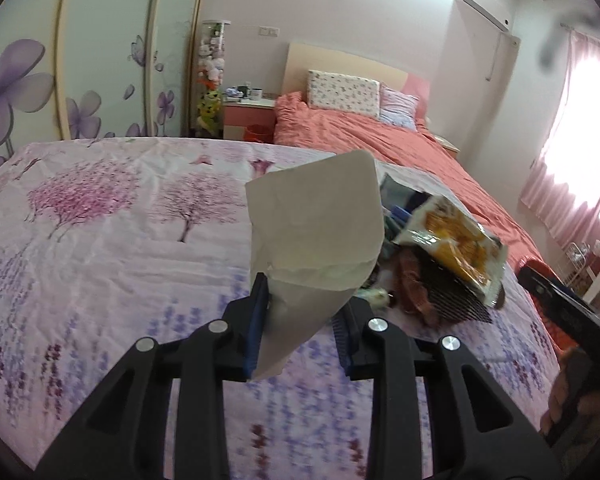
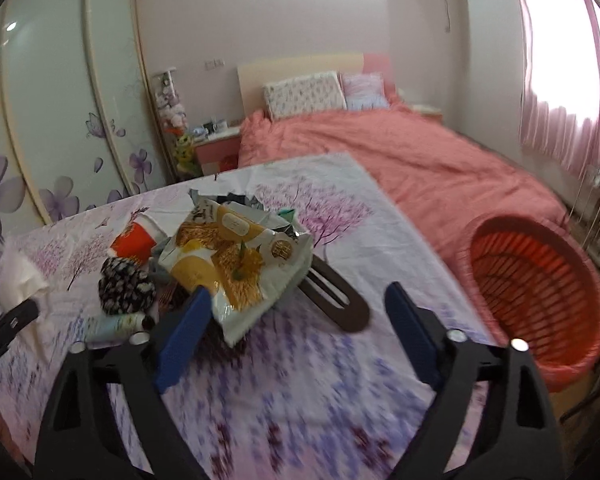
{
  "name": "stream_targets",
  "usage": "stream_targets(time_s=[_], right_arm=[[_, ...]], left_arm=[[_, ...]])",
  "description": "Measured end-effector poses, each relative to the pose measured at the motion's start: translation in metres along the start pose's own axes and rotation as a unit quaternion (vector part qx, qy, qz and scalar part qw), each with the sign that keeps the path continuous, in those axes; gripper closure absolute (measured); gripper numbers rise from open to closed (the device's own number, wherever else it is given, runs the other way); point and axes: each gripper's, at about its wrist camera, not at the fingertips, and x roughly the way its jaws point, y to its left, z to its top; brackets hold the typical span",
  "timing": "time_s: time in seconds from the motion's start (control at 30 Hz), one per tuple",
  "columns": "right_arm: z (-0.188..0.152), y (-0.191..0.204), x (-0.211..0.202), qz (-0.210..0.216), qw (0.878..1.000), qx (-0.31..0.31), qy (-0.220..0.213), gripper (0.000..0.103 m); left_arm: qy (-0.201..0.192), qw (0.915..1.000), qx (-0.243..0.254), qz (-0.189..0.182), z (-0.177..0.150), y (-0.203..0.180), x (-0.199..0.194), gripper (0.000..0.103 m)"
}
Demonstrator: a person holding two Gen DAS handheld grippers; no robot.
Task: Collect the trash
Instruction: 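Grasp the yellow snack bag with the right gripper while the left gripper holds the tissue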
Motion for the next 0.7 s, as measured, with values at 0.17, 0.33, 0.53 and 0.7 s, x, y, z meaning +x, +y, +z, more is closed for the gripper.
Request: stream_targets(time_s=[0.17,0.33,0.53,0.7], right_arm=[[0.007,0.001,0.03,0.014,0.999,0.025,0.026,0.03],[0.006,0.009,0.039,0.038,0.998,0.027,0.041,0.058],[0.004,0.01,0.022,0.064,0.997,0.029,0.023,0.092],[0.009,0.013,0.014,0.09,0.996,0.024,0.013,0.099]], left_arm=[[-0.001,1.0,0.001,0.007,0.004,0.011,0.005,0.072],[0.004,1.0,0.001,0.006,0.004,0.013,0.009,0.072],[0.002,1.0,0.004,0.006,0.003,0.01,0.005,0.072],[-0.001,0.9999,0.012,0.003,0.004,0.0,0.0,0.072]])
